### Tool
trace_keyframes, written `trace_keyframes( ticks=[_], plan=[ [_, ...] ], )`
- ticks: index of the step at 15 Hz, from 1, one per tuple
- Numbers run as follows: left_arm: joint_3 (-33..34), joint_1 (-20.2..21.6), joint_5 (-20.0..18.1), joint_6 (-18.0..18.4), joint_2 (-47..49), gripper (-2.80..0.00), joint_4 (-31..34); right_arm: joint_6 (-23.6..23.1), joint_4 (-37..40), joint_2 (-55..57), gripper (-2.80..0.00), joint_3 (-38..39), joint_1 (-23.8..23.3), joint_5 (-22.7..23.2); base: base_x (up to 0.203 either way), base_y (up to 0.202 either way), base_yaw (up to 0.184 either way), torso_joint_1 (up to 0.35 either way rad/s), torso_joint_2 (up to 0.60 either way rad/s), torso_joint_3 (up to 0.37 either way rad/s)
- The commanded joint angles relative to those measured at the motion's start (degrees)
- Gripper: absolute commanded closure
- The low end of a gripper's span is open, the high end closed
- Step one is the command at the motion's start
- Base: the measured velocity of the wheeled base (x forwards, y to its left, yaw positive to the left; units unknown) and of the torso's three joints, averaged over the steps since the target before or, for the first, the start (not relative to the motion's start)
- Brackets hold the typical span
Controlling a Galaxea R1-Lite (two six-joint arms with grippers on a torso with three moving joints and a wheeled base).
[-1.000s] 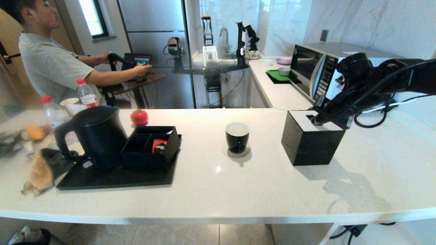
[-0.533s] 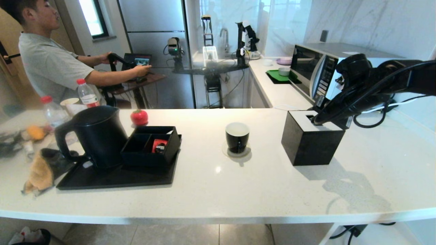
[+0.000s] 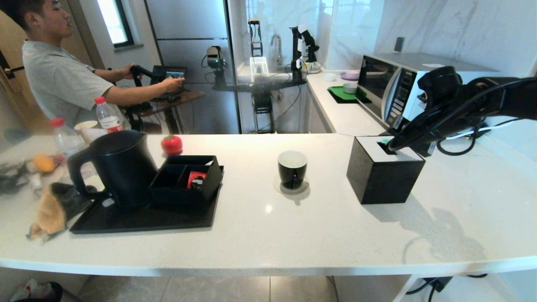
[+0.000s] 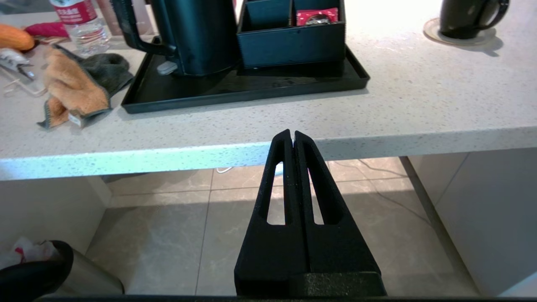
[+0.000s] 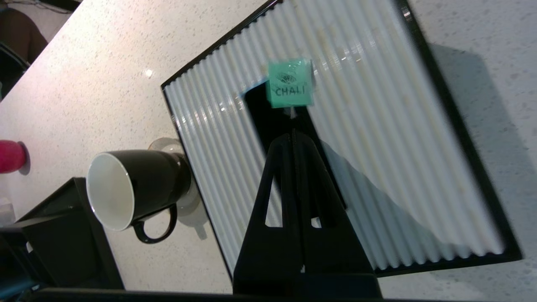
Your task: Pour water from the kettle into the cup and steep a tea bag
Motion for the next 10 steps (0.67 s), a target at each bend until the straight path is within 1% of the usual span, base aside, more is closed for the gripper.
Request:
trace_keyframes(
  ticks=[1, 6, 10],
  plan=[
    [0.0, 0.0, 0.0, 0.0, 0.0, 0.00, 0.0, 0.2, 0.2, 0.1, 0.00, 0.0, -0.7, 0.1, 0.000, 0.000, 0.000, 0.000, 0.00, 0.000],
    [0.0, 0.0, 0.0, 0.0, 0.0, 0.00, 0.0, 0.2, -0.2, -0.5, 0.00, 0.0, -1.0, 0.2, 0.000, 0.000, 0.000, 0.000, 0.00, 0.000],
    [0.0, 0.0, 0.0, 0.0, 0.0, 0.00, 0.0, 0.2, -0.3, -3.7, 0.00, -0.1, -1.1, 0.2, 0.000, 0.000, 0.000, 0.000, 0.00, 0.000]
  ],
)
